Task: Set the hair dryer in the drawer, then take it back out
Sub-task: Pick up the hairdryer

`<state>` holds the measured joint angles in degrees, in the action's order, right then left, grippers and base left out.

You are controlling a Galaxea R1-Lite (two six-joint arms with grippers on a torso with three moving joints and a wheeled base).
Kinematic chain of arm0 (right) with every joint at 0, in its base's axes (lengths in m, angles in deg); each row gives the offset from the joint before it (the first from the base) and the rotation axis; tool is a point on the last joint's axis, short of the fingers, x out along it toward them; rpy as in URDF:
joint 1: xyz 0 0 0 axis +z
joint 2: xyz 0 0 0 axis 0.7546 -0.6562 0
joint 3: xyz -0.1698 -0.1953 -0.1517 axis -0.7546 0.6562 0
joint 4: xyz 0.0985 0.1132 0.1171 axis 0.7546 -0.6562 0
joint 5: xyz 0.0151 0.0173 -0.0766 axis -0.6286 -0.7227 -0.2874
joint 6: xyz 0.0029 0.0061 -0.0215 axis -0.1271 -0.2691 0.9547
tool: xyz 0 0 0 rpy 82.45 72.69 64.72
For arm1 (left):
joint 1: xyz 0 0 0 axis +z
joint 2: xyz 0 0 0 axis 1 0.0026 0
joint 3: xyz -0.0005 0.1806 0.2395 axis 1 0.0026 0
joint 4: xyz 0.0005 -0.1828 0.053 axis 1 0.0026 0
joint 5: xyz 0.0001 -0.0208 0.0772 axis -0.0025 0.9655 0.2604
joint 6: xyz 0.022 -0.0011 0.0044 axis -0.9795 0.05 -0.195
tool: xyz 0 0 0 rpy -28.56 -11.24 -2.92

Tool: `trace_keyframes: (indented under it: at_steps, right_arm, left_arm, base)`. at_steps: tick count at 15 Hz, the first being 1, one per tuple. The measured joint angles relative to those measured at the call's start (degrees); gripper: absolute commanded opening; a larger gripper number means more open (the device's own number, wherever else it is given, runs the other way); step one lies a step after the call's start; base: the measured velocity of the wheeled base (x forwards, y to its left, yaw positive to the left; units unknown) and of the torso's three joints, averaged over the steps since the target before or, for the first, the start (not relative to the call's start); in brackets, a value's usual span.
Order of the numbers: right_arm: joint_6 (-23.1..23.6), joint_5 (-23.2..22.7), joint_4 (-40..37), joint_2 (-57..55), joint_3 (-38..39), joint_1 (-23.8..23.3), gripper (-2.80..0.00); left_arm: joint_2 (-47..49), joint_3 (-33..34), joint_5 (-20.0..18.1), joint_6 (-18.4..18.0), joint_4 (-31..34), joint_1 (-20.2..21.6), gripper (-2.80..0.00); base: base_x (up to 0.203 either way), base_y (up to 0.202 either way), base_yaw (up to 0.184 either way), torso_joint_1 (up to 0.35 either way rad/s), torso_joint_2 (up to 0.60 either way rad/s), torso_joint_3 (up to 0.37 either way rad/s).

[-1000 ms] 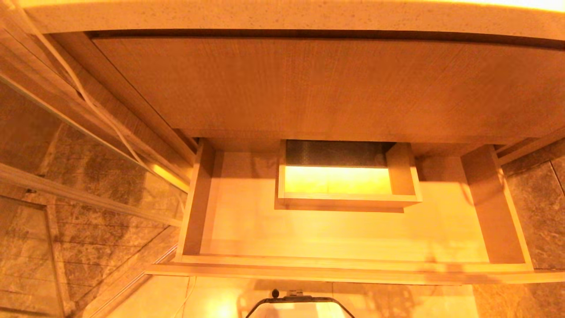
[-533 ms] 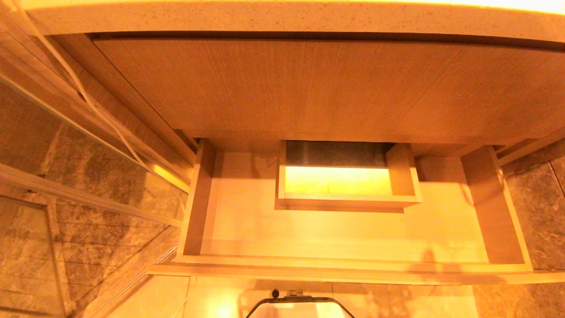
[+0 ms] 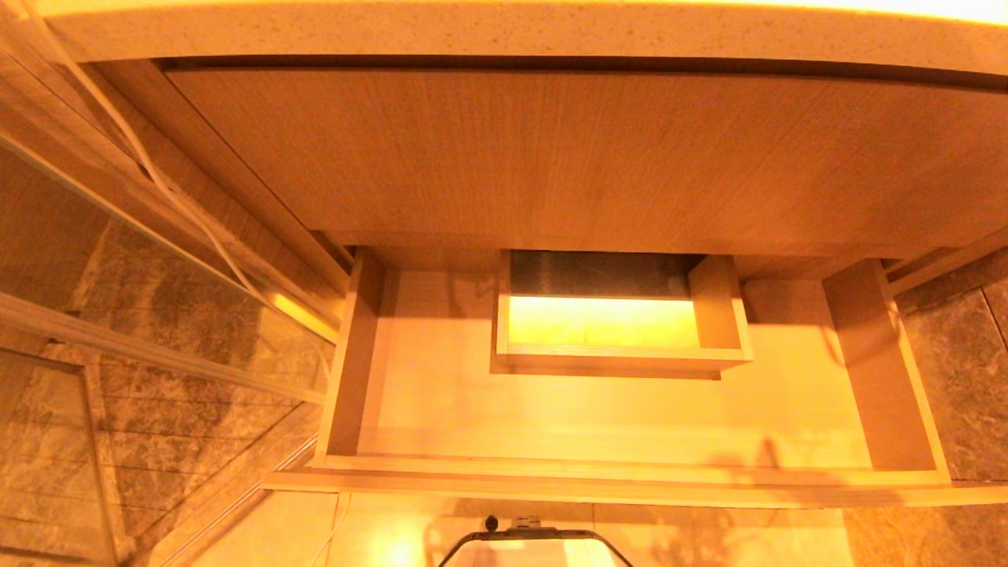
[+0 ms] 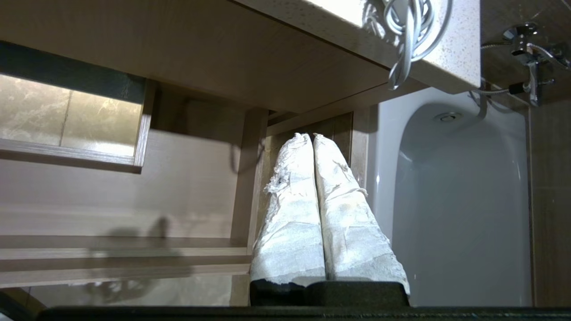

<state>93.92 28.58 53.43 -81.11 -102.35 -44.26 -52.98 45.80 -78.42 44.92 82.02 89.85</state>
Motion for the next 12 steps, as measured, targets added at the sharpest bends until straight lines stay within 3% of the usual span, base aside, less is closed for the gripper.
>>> trace_keyframes:
  at_steps: [6,12]
  right_arm:
    - [0.09,0.66,0.79,0.29,-0.59,0.00,-2.80]
    - [0.77,0.52,1.44,0.74,-0.74,0.01,-2.80]
  left_arm:
    - [0.00,0.00,-0.02,0.01,0.00,0.00,-2.80]
    - [0.00,0.00,-0.02,-0.02,0.00,0.00,-2.80]
  base:
    - [0.000,0.000,0.000,0.010,0.00,0.012]
    - [0.000,0.000,0.000,0.331,-0.01,0.317]
